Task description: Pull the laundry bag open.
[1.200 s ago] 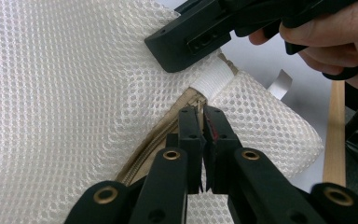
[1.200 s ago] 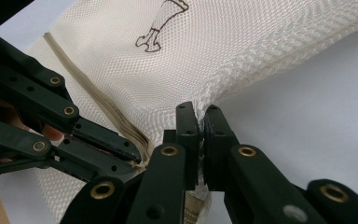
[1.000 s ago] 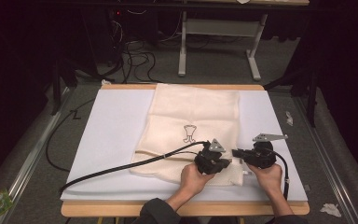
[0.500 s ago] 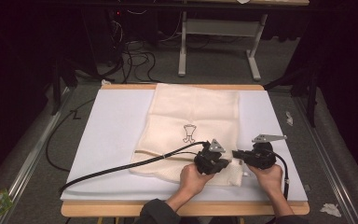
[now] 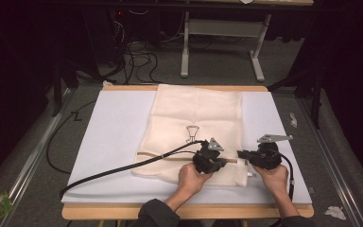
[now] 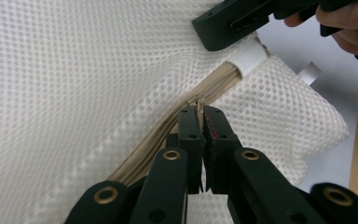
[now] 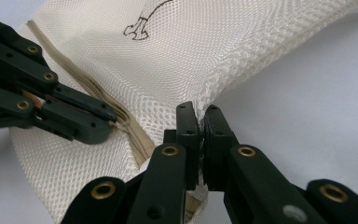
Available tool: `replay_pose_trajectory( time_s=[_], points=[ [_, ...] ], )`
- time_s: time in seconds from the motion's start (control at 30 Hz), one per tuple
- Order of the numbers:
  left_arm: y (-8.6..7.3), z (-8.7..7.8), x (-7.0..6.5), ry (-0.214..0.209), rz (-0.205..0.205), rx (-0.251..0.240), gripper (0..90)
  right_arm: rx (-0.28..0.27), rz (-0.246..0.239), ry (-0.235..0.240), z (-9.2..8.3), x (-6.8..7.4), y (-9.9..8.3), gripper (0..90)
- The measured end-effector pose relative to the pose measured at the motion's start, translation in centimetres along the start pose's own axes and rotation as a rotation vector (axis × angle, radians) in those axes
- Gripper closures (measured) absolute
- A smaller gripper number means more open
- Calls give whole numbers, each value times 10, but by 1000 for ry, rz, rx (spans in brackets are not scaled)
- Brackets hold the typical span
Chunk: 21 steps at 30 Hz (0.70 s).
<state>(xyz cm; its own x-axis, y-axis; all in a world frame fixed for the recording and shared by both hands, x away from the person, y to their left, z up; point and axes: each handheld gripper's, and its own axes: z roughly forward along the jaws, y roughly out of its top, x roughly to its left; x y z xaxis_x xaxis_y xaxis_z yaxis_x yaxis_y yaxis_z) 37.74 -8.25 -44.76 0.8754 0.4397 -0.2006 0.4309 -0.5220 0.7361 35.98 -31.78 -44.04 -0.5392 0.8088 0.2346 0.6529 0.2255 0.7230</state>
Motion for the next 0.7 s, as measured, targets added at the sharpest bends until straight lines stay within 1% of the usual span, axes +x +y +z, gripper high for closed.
replay_pose_trajectory(
  time_s=[0.07, 0.1, 0.13, 0.17, 0.2, 0.27, 0.4, 0.43, 0.47, 0.5, 0.63, 0.7],
  points=[
    [0, -2, 0, 2, -2, -5, 869, -4, 7, 1, -1, -1, -1, 884],
    [-2, -6, 0, 0, -3, -18, 869, -7, 7, 3, 0, 0, -1, 884],
    [-2, -6, 0, 0, -3, -18, 869, -3, -1, -6, 0, 1, -1, 884],
    [-3, -7, 1, 6, 6, -9, 869, 2, -10, -15, 2, 2, -1, 884],
    [-4, -6, 3, 6, 2, -6, 869, 2, -11, -15, 3, 2, -1, 884],
    [-5, -7, 6, 11, -5, -6, 869, 9, -4, -20, 5, 1, -2, 884],
    [-8, -9, 7, 11, 0, -3, 869, 12, 0, -26, 5, 2, -2, 884],
    [-9, -8, 9, 5, -11, -4, 869, 15, 0, -27, 6, 3, -2, 884],
    [-9, -8, 9, 5, -11, -4, 869, 15, 0, -27, 6, 3, -2, 884],
    [-10, -8, 9, 2, -17, -10, 869, 15, -10, -31, 7, 3, -2, 884],
    [-9, -10, 9, 7, -12, -16, 869, 12, -11, -29, 6, 3, -2, 884],
    [-9, -13, 10, 11, -11, -17, 869, 12, -10, -37, 6, 3, -2, 884]
  ],
)
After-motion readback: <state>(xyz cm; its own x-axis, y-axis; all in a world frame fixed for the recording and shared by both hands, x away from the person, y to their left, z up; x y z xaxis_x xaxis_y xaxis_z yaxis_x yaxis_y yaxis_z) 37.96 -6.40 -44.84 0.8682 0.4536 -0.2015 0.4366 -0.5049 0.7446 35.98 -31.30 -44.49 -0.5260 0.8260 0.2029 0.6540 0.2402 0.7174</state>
